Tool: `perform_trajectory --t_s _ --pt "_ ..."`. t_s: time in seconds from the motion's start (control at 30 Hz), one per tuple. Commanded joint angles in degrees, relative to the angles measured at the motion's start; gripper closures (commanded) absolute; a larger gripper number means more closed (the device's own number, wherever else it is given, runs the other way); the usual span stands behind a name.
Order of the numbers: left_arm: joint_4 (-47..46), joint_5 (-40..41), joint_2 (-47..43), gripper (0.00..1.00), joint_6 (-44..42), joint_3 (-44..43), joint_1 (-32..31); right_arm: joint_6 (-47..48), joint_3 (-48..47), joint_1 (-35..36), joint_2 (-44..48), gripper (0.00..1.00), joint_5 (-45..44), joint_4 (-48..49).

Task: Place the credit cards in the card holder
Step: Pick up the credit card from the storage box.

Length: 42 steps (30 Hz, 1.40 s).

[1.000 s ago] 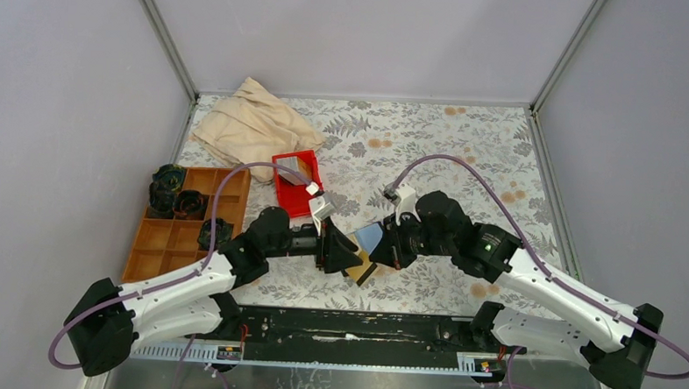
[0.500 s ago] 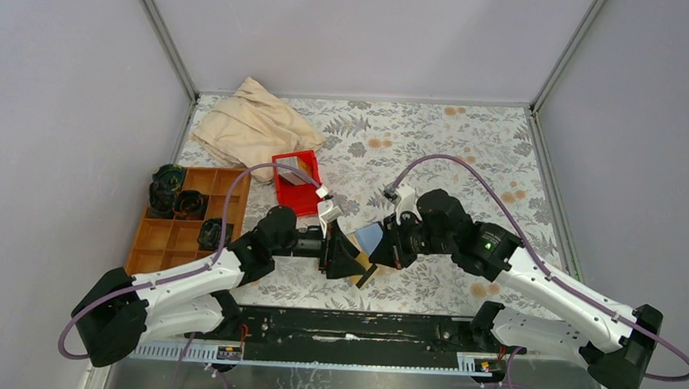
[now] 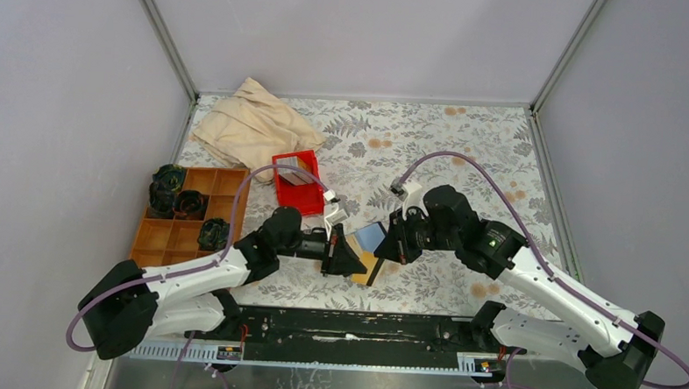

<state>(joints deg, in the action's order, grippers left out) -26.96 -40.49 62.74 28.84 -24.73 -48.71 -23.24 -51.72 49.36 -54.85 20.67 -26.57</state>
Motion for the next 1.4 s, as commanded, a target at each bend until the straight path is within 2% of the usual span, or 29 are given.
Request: perform_trajectory --t_s 0.0,0.1,0.2,0.3,0.43,0.57,0.63,0.77,0.9,1.07,1.23,1.37 --pt "-2.2 0.1 0.7 1.0 0.1 -0.6 0.2 0.8 -1.1 -0.5 1.4 1.0 3.2 1.9" --pt "0.1 3.6 -1.4 1.0 -0.6 -0.7 0.3 1.5 -1.7 -0.5 1.8 0.99 1.5 0.7" --pt "4.8 10.3 -4.8 1.0 -2.3 -1.0 0.4 1.6 -1.7 -0.6 3.3 0.78 -1.4 0.4" --pt "10.1 17.9 -7.3 1.0 -3.9 -1.6 0.3 1.3 -1.1 -0.6 4.2 0.64 -3.4 0.8" --pt "14.8 24.8 -7.7 1.0 -2.6 -2.5 0.2 0.9 -0.2 -0.6 5.0 0.56 -7.2 1.5" --pt "17.7 31.9 -5.6 1.0 3.4 -3.0 -1.0 0.0 0.7 -0.6 5.6 0.54 -13.3 2.0" --pt "18.9 38.6 -5.0 1.0 8.8 -2.4 -2.4 -0.7 1.4 -0.5 5.4 0.54 -17.3 2.7" --pt "19.2 49.8 -6.5 1.0 24.9 1.9 -3.7 -1.3 3.5 -0.6 2.7 0.58 -25.0 4.3" --pt "16.1 54.8 -8.8 1.0 35.8 6.2 -5.5 -1.2 5.1 -0.5 -3.0 0.68 -27.7 7.8" --pt "12.8 60.0 -8.1 1.0 44.2 7.3 -8.7 -1.3 4.2 -0.6 -11.1 0.88 -31.7 10.1" --pt "9.1 63.0 -2.8 1.0 50.6 6.7 -11.9 -1.0 3.1 -0.5 -16.7 0.95 -35.2 10.5" --pt "8.0 66.6 0.9 1.0 55.8 6.4 -14.8 -0.7 2.8 -0.6 -20.1 0.97 -37.3 10.5"
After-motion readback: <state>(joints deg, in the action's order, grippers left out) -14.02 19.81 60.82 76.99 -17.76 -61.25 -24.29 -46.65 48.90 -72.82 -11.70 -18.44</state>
